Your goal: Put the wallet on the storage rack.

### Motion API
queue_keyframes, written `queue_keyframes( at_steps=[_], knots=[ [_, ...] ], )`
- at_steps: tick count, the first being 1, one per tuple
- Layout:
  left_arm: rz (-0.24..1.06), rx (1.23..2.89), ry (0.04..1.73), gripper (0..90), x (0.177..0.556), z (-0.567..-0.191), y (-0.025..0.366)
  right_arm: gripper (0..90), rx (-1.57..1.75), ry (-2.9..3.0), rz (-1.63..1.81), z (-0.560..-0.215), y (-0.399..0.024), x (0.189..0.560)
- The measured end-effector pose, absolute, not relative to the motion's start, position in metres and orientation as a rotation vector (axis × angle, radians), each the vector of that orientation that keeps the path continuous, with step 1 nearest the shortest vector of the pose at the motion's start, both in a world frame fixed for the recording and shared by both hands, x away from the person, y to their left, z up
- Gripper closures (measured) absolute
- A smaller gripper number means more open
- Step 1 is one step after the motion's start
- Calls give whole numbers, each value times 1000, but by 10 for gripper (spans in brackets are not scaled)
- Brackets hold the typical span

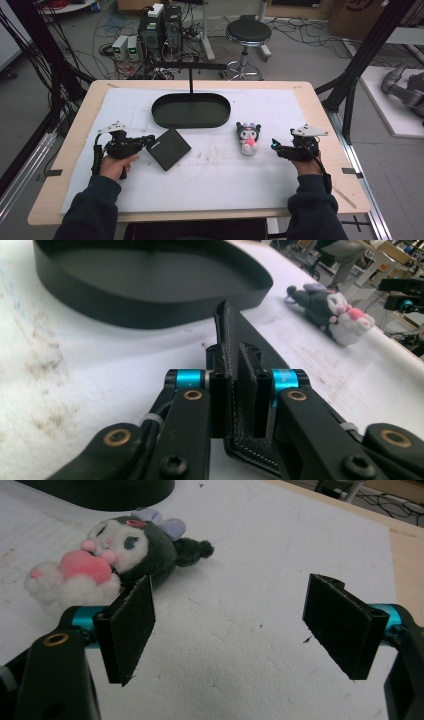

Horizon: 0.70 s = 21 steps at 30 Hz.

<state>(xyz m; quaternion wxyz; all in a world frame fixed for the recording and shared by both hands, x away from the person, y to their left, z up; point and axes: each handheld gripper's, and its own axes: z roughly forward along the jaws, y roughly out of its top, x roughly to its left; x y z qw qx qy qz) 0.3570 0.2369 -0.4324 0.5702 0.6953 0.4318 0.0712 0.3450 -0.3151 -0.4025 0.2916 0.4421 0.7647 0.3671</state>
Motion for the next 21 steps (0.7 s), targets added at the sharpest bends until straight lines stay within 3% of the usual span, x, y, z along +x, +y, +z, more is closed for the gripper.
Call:
queue_keyframes(
  at_steps=[6,9,17,21],
  knots=[
    [180,1607,970,898,353,-428,234,213,1178,2039,981,-403,-315,346],
    [187,1656,1048,896,355,-434,233,213,1178,2040,983,-402,-316,345],
    [158,1803,1207,724,365,-451,230,213,1180,2040,982,-403,-315,345],
    [120,1790,1199,759,365,-453,231,213,1184,2041,981,-403,-316,345]
  ],
)
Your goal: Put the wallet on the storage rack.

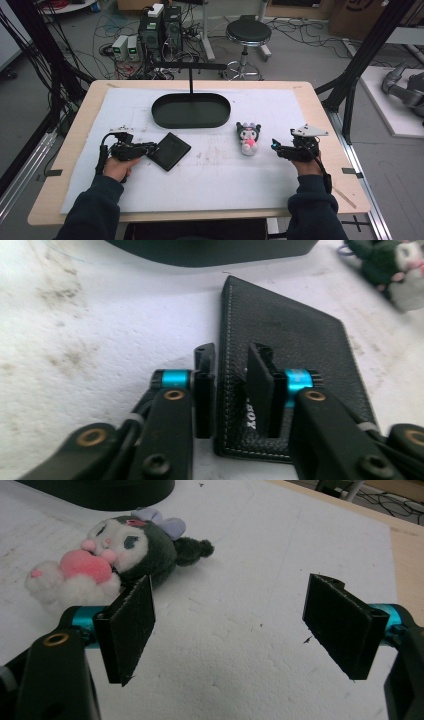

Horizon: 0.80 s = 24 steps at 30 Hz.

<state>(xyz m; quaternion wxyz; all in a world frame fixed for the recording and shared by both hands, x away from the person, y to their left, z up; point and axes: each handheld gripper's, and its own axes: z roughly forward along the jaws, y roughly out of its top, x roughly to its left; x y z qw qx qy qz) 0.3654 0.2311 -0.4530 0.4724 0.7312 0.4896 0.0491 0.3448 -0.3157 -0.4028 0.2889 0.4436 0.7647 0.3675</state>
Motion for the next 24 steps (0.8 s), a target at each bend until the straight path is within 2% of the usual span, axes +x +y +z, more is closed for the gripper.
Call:
queue_keyframes(
  at_steps=[2,3,10,18,22,24],
  knots=[
    [116,1788,1190,767,365,-453,231,213,1183,2042,979,-403,-316,345],
    [104,1784,1190,801,365,-453,231,213,1178,2042,978,-403,-315,345],
    [69,1735,1191,805,365,-452,234,213,1180,2040,979,-403,-315,345],
    [-25,1688,1159,711,367,-455,232,213,1183,2039,979,-403,-315,345],
    [7,1733,1182,662,367,-457,228,213,1180,2041,978,-403,-315,345],
    [18,1743,1181,675,367,-456,227,213,1179,2043,978,-403,-315,345]
  ],
)
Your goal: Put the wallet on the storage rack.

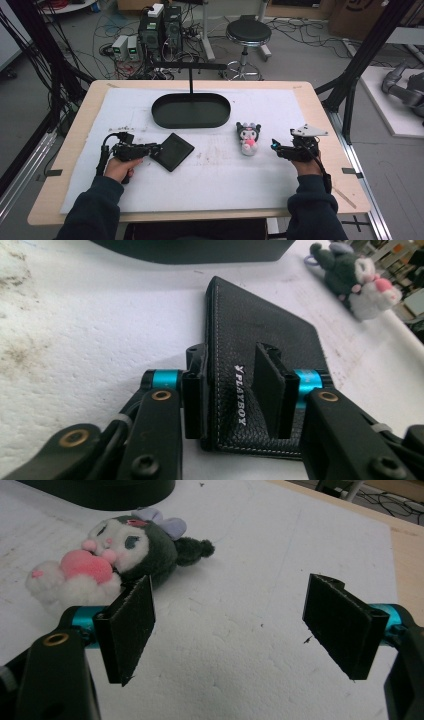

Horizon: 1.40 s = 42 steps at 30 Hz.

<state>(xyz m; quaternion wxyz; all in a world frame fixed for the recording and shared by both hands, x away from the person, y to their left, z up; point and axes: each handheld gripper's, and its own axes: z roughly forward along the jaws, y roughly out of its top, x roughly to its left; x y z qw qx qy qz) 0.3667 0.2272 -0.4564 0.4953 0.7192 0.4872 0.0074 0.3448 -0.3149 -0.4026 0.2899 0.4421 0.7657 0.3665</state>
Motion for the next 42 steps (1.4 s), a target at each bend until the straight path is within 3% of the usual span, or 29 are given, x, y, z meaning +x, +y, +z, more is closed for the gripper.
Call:
queue_keyframes(
  at_steps=[1,2,9,15,26,36,42],
  knots=[
    [39,1758,1181,675,366,-456,226,213,1181,2042,979,-403,-315,345],
    [64,1768,1187,746,365,-455,225,213,1179,2043,977,-403,-315,345],
    [120,1789,1183,826,363,-453,223,213,1175,2042,980,-402,-313,345],
    [43,1645,1164,850,361,-447,232,213,1177,2038,979,-402,-314,346],
    [103,1486,1119,867,354,-423,251,213,1189,2032,983,-402,-316,345],
    [-149,1477,1146,854,360,-448,235,213,1185,2037,978,-402,-315,344],
    [-167,1522,1159,863,361,-452,229,213,1185,2037,977,-402,-316,344]
  ],
)
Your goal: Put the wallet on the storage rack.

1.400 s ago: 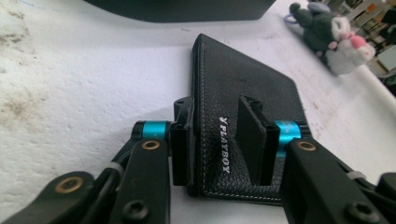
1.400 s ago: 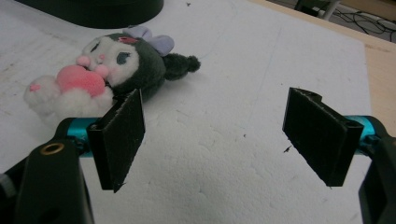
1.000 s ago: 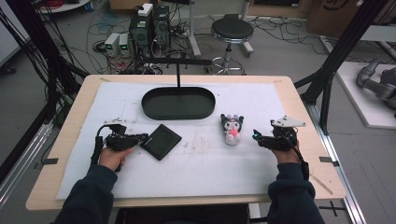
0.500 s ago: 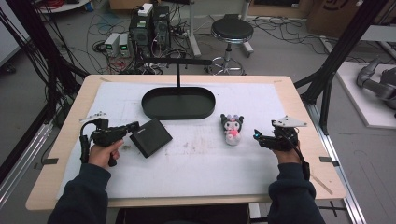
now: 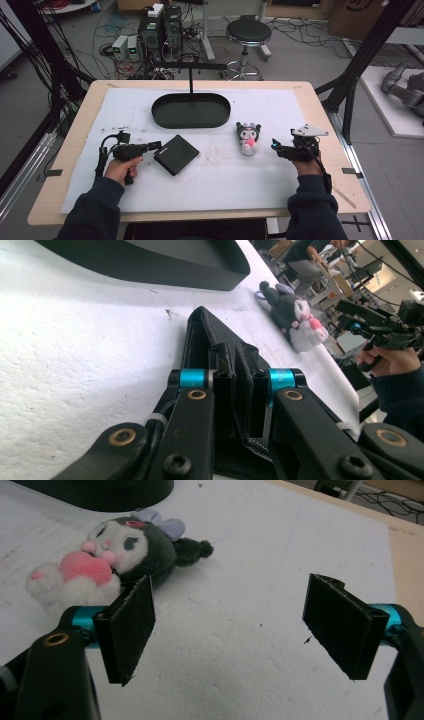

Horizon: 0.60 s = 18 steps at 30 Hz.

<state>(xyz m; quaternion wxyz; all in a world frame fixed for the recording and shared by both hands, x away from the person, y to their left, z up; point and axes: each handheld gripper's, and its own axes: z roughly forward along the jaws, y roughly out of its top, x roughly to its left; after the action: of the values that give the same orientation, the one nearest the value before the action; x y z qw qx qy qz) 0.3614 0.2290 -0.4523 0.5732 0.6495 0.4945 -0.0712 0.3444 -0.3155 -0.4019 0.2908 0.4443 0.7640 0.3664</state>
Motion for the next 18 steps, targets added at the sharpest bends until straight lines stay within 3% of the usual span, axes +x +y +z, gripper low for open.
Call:
queue_keyframes(
  at_steps=[2,9,10,11,12,13,15,18],
  knots=[
    [-148,1507,1155,899,361,-450,230,213,1188,2038,977,-402,-316,344],
    [-77,1490,1195,883,360,-446,235,213,1188,2038,978,-402,-316,345],
    [-80,1537,1252,744,362,-450,234,213,1186,2039,978,-402,-316,344],
    [-80,1537,1252,665,362,-450,234,213,1186,2039,978,-402,-316,344],
    [-80,1571,1269,665,363,-453,232,213,1184,2040,979,-402,-316,344],
    [-111,1622,1261,597,363,-456,229,213,1189,2037,979,-402,-316,344],
    [-100,1658,1246,585,363,-457,226,213,1189,2037,980,-402,-316,345],
    [16,1790,1152,492,360,-456,217,213,1186,2038,984,-402,-315,345]
  ],
)
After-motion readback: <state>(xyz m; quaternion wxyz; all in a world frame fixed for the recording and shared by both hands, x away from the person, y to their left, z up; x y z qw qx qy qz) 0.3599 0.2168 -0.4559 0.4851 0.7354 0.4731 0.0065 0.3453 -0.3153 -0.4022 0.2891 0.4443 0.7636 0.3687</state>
